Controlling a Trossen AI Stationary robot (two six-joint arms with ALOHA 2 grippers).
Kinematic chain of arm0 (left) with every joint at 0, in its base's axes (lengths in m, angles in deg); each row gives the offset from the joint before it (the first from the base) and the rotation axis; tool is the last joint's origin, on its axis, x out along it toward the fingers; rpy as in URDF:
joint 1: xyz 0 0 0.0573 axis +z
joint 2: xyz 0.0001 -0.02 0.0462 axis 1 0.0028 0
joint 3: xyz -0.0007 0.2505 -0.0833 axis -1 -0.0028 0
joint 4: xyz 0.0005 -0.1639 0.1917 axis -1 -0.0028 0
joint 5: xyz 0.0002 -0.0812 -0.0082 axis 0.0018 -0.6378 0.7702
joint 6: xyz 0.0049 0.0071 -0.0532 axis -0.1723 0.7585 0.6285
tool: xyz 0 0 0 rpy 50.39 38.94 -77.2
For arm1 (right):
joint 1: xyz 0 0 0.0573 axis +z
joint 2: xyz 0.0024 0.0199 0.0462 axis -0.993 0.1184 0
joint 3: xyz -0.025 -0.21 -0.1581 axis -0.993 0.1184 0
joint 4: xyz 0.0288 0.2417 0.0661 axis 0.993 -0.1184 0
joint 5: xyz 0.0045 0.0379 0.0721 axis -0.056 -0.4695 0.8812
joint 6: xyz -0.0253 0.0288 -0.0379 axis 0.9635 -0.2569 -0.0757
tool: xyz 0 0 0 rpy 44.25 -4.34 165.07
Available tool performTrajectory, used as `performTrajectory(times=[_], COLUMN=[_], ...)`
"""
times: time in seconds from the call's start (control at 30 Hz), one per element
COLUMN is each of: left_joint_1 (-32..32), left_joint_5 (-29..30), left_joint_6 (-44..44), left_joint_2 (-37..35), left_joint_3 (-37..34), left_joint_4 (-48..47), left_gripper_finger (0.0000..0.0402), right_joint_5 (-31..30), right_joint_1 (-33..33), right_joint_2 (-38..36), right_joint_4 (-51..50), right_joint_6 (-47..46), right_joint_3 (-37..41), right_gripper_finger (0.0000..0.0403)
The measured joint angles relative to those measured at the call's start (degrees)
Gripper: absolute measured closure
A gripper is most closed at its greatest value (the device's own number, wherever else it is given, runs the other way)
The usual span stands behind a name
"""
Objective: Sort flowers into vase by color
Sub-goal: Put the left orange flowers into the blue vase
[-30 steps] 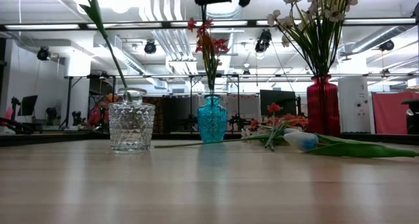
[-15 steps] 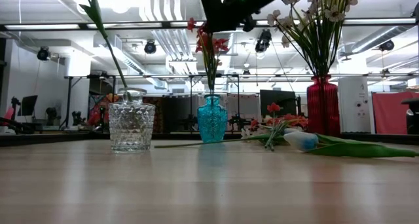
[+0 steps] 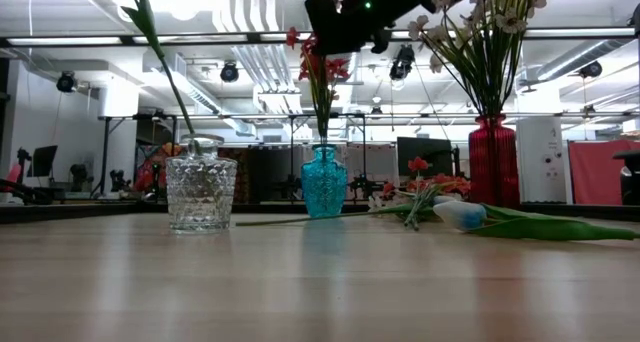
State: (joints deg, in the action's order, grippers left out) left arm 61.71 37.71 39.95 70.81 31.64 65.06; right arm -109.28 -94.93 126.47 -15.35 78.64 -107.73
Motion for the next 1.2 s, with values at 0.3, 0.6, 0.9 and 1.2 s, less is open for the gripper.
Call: performTrajectory(times=[0.3,0.6,0.9,1.2], left_joint_1=[0.0,0.0,0.0,0.0], left_joint_5=[0.1,0.1,0.1,0.1], left_joint_6=[0.0,0.0,0.0,-0.1], left_joint_2=[0.0,0.0,0.0,0.0], left_joint_3=[0.0,0.0,0.0,0.0], left_joint_4=[0.4,0.4,0.4,0.4], left_gripper_finger=[0.0193,0.0193,0.0193,0.0193], right_joint_5=[0.0,0.0,0.0,0.0], right_joint_1=[-0.9,-1.2,-1.8,-1.9], right_joint_2=[0.0,0.0,3.2,4.2], right_joint_4=[0.1,1.8,2.6,2.3], right_joint_6=[-0.9,-1.6,-1.7,-1.9], right_joint_3=[0.8,1.3,1.2,0.5], right_gripper_finger=[0.0383,0.0383,0.0383,0.0383])
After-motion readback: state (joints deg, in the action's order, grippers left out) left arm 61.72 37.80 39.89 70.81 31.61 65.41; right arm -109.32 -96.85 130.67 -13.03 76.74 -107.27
